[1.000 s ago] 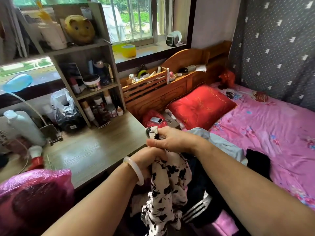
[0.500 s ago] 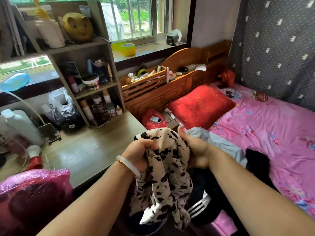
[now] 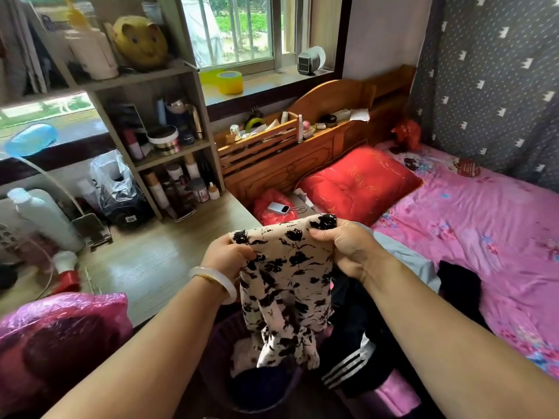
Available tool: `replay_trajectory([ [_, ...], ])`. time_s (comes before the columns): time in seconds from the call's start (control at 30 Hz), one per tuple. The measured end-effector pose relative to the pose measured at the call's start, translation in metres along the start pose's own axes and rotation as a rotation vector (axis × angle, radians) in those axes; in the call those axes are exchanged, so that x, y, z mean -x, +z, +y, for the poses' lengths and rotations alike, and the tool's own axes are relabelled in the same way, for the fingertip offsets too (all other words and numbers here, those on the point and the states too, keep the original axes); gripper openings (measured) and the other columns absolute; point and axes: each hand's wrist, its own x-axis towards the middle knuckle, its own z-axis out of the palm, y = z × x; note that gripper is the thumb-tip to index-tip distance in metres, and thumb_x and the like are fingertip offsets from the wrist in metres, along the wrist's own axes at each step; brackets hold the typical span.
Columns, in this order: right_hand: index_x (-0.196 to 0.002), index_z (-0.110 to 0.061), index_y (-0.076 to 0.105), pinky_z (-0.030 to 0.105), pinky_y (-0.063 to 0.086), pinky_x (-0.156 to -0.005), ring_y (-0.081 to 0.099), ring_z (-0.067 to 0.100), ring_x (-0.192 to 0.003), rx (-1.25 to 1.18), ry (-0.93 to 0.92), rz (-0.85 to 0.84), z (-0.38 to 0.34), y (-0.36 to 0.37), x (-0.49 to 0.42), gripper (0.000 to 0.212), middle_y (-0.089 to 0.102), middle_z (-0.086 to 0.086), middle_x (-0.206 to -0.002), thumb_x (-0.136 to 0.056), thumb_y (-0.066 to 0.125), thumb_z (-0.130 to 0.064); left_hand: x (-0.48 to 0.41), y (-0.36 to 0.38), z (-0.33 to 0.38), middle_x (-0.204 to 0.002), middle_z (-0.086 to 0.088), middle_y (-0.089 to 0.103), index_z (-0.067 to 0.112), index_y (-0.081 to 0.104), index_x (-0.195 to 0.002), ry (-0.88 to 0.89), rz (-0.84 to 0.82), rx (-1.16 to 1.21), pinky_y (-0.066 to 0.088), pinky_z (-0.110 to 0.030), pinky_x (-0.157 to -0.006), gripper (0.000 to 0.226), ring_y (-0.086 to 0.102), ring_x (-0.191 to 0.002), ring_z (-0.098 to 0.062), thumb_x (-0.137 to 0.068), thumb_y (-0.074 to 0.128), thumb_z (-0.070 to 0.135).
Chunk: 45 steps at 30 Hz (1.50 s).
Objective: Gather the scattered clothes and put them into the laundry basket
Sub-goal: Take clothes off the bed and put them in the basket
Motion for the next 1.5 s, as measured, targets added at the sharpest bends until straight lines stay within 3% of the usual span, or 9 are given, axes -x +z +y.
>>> replay_trajectory([
  [0.23,-0.084,-0.002,0.067,0.049,0.054,-0.091,0.069,0.033,-0.085,0.256,-0.111,0.067,-0.011,0.009,0.003,0.03,0.072,0.018,-0.088,-0.063,0.071,0.018,-0.005,-0.004,-0.002,-0.101,-0.015,0.06,0.027,0.019,-0.15,0.263,0.004,-0.279,0.056,-0.034,-0.073,0.109,0.065,-0.091,-0.026,-0.065,0.07,-0.02],
  [0.37,-0.109,-0.001,0.057,0.043,0.058,-0.082,0.069,0.03,-0.085,0.416,-0.175,0.133,-0.007,0.013,-0.002,0.059,0.071,0.015,-0.088,-0.056,0.079,0.013,-0.002,0.0,-0.006,-0.098,0.002,0.065,0.024,0.065,-0.109,0.579,0.176,-0.828,0.046,-0.022,-0.08,0.045,0.062,-0.098,-0.02,-0.071,0.069,-0.001],
  [0.5,-0.114,-0.015,0.056,0.034,0.056,-0.082,0.067,0.018,-0.089,0.713,-0.372,0.203,-0.006,0.012,-0.001,0.06,0.07,0.001,-0.095,-0.061,0.077,0.0,-0.004,-0.004,-0.005,-0.086,0.003,0.054,0.023,0.069,-0.078,0.727,0.358,-1.009,0.045,-0.033,-0.082,0.008,0.055,-0.09,-0.023,-0.072,0.073,0.018],
  [0.6,-0.098,-0.015,0.066,0.011,0.044,-0.066,0.062,0.014,-0.08,0.965,-0.607,0.266,-0.012,0.014,0.005,0.032,0.066,-0.006,-0.084,-0.07,0.066,0.001,-0.006,-0.006,-0.004,-0.1,0.001,0.061,0.02,0.065,-0.066,0.801,0.343,-0.983,0.045,-0.037,-0.089,0.013,0.055,-0.1,-0.022,-0.07,0.075,0.028],
  [0.83,-0.084,-0.009,0.065,0.025,0.049,-0.083,0.057,0.013,-0.097,1.008,-0.814,0.269,-0.014,0.013,0.006,0.013,0.058,0.001,-0.108,-0.072,0.068,-0.004,0.004,0.0,0.008,-0.074,0.007,0.051,0.022,0.044,-0.072,0.767,0.376,-1.016,0.03,-0.027,-0.059,0.03,0.047,-0.07,-0.018,-0.084,0.062,0.043],
  [0.97,-0.072,-0.019,0.051,0.022,0.04,-0.056,0.047,0.0,-0.058,0.835,-0.724,0.164,-0.016,0.013,0.009,0.023,0.053,-0.01,-0.065,-0.08,0.069,-0.008,0.002,-0.005,0.016,-0.086,0.009,0.061,0.028,0.057,-0.092,0.737,0.338,-1.019,0.041,-0.028,-0.063,0.025,0.056,-0.081,-0.017,-0.082,0.065,0.049],
  [1.17,-0.132,-0.023,0.052,0.01,0.043,-0.087,0.057,0.001,-0.1,1.011,-0.477,-0.049,-0.021,0.009,0.008,0.064,0.06,-0.013,-0.108,-0.075,0.077,-0.009,0.004,-0.002,0.013,-0.097,0.002,0.072,0.027,0.072,-0.094,0.739,0.371,-1.026,0.045,-0.029,-0.067,0.018,0.063,-0.092,-0.022,-0.085,0.063,0.039],
  [1.27,-0.085,-0.01,0.073,0.033,0.051,-0.068,0.058,0.008,-0.069,1.134,-0.483,0.013,-0.018,0.012,0.01,0.012,0.07,0.005,-0.077,-0.074,0.07,-0.013,0.006,0.0,0.012,-0.099,0.003,0.07,0.026,0.071,-0.096,0.722,0.353,-1.04,0.047,-0.031,-0.069,0.018,0.062,-0.094,-0.021,-0.085,0.062,0.038],
  [1.5,-0.07,-0.005,0.066,0.029,0.042,-0.056,0.054,0.019,-0.061,1.141,-0.448,0.131,-0.014,0.041,0.016,0.015,0.061,0.006,-0.062,-0.076,0.063,-0.018,0.001,0.004,0.022,-0.07,0.001,0.064,0.017,0.066,-0.071,0.445,0.337,-0.884,0.046,-0.03,-0.061,0.015,0.059,-0.074,-0.024,-0.079,0.059,0.029],
])
